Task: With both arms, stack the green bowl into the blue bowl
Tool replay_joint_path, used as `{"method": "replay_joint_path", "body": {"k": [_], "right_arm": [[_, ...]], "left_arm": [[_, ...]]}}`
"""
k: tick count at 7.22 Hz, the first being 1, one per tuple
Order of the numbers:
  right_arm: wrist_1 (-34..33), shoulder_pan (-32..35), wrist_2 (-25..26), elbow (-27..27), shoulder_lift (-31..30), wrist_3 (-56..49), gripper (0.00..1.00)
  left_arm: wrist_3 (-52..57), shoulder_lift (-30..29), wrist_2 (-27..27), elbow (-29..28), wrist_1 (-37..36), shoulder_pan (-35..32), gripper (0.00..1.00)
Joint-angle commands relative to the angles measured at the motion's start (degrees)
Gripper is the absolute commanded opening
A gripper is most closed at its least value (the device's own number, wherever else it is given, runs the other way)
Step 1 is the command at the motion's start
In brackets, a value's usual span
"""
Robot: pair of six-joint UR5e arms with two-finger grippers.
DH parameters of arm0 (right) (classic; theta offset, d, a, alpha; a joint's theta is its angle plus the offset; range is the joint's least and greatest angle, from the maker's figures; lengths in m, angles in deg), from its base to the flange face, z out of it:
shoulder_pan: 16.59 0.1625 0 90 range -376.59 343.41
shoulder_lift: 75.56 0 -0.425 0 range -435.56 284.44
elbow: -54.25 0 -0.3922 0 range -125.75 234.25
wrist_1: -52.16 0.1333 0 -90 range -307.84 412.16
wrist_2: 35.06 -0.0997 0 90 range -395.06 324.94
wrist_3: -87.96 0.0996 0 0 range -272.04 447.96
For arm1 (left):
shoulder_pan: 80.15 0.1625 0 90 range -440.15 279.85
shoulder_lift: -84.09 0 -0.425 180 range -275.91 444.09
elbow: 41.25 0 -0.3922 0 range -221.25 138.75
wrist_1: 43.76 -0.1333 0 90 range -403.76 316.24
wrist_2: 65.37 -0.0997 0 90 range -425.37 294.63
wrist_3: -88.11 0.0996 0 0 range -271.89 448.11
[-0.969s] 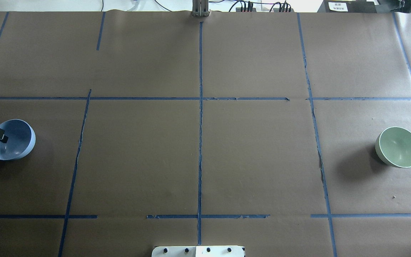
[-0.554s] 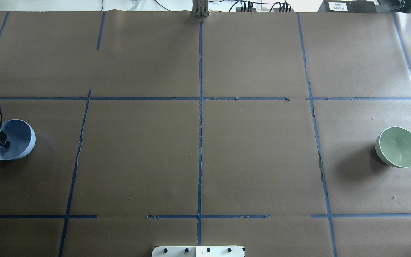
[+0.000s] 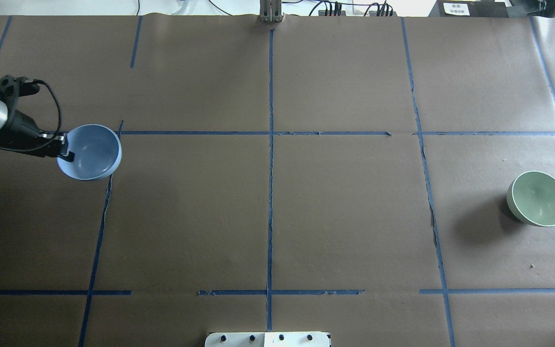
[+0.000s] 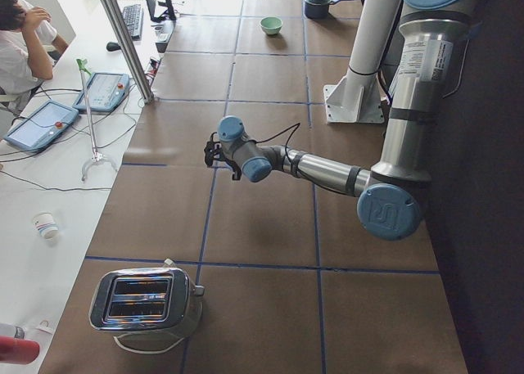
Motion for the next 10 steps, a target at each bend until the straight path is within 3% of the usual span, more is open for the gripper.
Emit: {"method": "replay_joint_path", "body": {"k": [1, 2, 4, 6, 10], "right_arm": [[3.4, -0.2, -0.2, -0.4, -0.6, 0.3, 1.0], [3.4, -0.2, -0.2, -0.4, -0.6, 0.2, 1.0], [3.5, -0.4, -0.2, -0.4, -0.6, 0.2, 1.0], [3.4, -0.7, -0.1, -0.4, -0.6, 0.2, 1.0], [3.5, -1.0, -0.1, -0.4, -0.6, 0.0, 1.0]], "left_arm": [[-21.5, -10.6, -3.4, 2.8, -0.9, 10.9, 0.0], [-26.6, -14.9, -7.5, 2.3, -3.2, 14.9, 0.0], [-26.7, -25.2, -18.6, -2.2, -13.7, 22.5, 0.0], [-26.3, -28.4, -19.7, -7.5, -13.4, 23.5, 0.0], [-26.4, -28.4, -20.6, -8.1, -13.1, 24.4, 0.08]]}}
